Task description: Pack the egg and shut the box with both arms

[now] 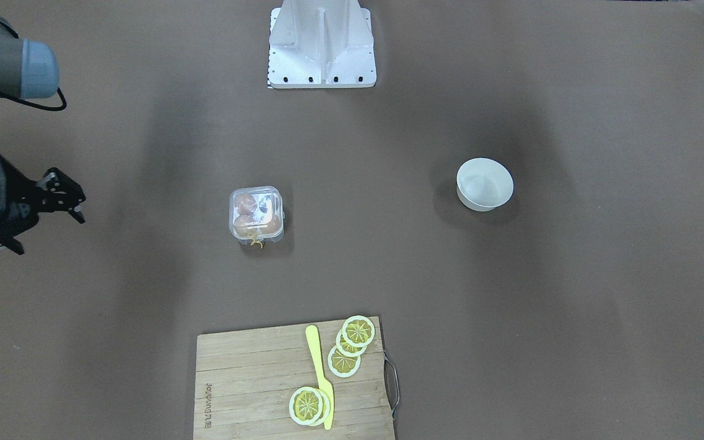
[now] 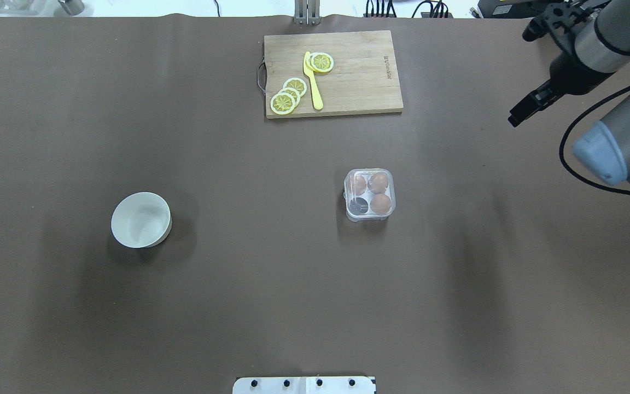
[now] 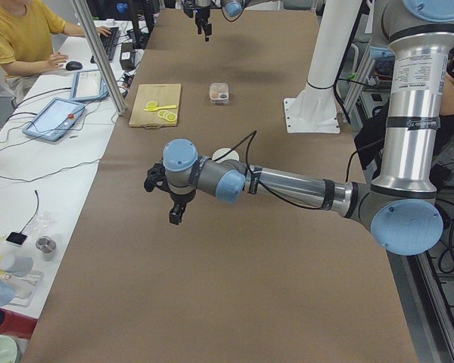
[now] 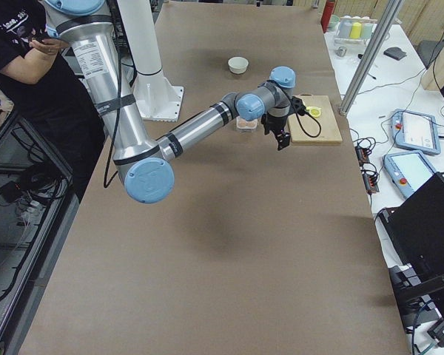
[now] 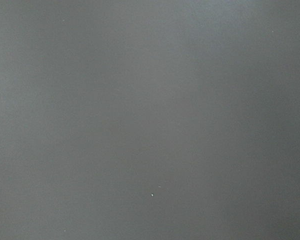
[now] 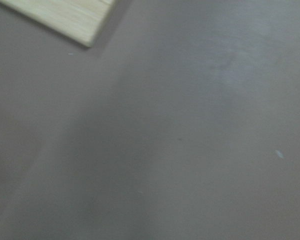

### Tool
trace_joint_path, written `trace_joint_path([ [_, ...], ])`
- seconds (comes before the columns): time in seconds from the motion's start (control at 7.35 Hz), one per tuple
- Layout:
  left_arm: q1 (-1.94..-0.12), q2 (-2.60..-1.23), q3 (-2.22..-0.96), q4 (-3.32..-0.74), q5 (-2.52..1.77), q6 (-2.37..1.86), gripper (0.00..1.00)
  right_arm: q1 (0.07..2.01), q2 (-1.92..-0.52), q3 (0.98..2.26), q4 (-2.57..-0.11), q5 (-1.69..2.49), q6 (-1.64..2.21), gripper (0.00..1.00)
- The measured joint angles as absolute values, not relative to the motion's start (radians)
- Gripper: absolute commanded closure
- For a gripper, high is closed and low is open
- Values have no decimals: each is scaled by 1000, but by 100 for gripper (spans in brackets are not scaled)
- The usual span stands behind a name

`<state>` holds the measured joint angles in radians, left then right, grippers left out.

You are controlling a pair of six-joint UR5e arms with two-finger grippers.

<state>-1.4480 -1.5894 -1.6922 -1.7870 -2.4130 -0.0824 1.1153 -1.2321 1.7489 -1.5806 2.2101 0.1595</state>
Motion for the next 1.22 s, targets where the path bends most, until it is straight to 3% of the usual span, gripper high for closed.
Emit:
trace_joint_path([
  [0.82,-1538,-1579,-1580,-1788,-2374,22,1,1416,-1348,1533,-1577,2345,147,0],
  [1.22,-1545,-1573,-1564,-1786,-2366,30,1,1444,-1362,1510,-1579,2374,147,0],
])
